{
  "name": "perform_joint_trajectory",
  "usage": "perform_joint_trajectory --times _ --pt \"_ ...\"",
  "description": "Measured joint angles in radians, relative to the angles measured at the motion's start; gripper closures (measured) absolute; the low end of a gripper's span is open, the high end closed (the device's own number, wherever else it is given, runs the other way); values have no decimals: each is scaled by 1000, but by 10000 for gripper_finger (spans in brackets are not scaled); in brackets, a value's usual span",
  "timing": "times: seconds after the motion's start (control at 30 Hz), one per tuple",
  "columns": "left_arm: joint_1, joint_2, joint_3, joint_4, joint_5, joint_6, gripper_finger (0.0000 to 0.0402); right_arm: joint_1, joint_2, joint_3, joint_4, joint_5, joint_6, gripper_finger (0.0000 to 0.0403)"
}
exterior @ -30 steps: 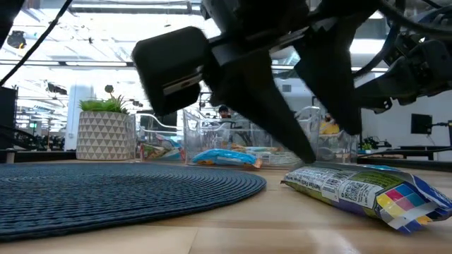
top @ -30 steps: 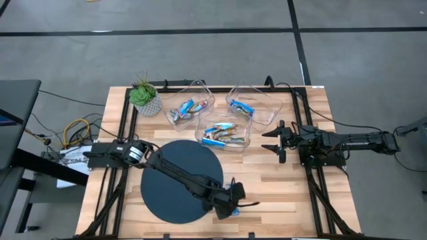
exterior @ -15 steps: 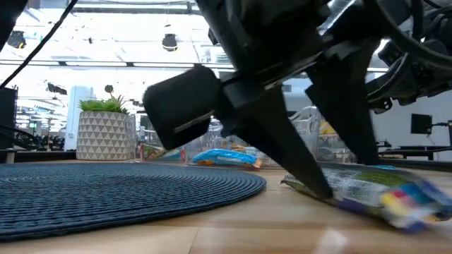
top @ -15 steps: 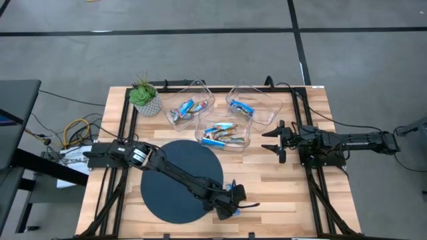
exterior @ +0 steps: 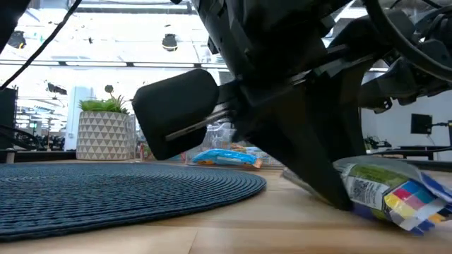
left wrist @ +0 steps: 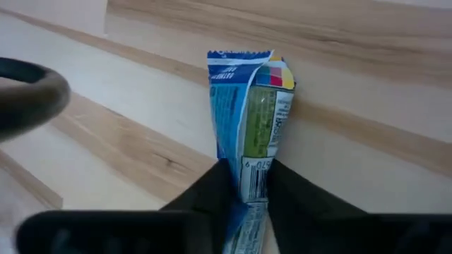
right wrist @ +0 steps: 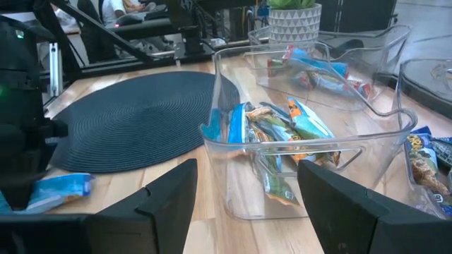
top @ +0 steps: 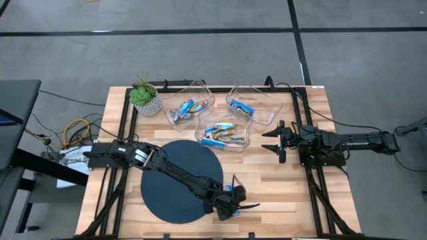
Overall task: Pick and place Granola Bars by type
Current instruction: Put the blue granola bar into the right transparent bin
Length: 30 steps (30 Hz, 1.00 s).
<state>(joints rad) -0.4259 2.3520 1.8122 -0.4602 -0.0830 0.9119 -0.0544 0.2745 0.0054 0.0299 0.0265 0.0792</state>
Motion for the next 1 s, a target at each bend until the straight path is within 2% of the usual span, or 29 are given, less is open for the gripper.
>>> perform_joint_trajectory --times 0.2,0.5,0.77,1.0 --pt "0 2 0 26 -39 -27 392 0 0 0 0 0 0 163" --pt "0 -59 15 44 -194 -86 369 0 0 0 1 0 0 163" --pt "36 -163 16 19 -320 -158 382 0 0 0 0 0 0 163" --pt "124 -248 16 5 -425 -150 387 0 0 0 0 0 0 163"
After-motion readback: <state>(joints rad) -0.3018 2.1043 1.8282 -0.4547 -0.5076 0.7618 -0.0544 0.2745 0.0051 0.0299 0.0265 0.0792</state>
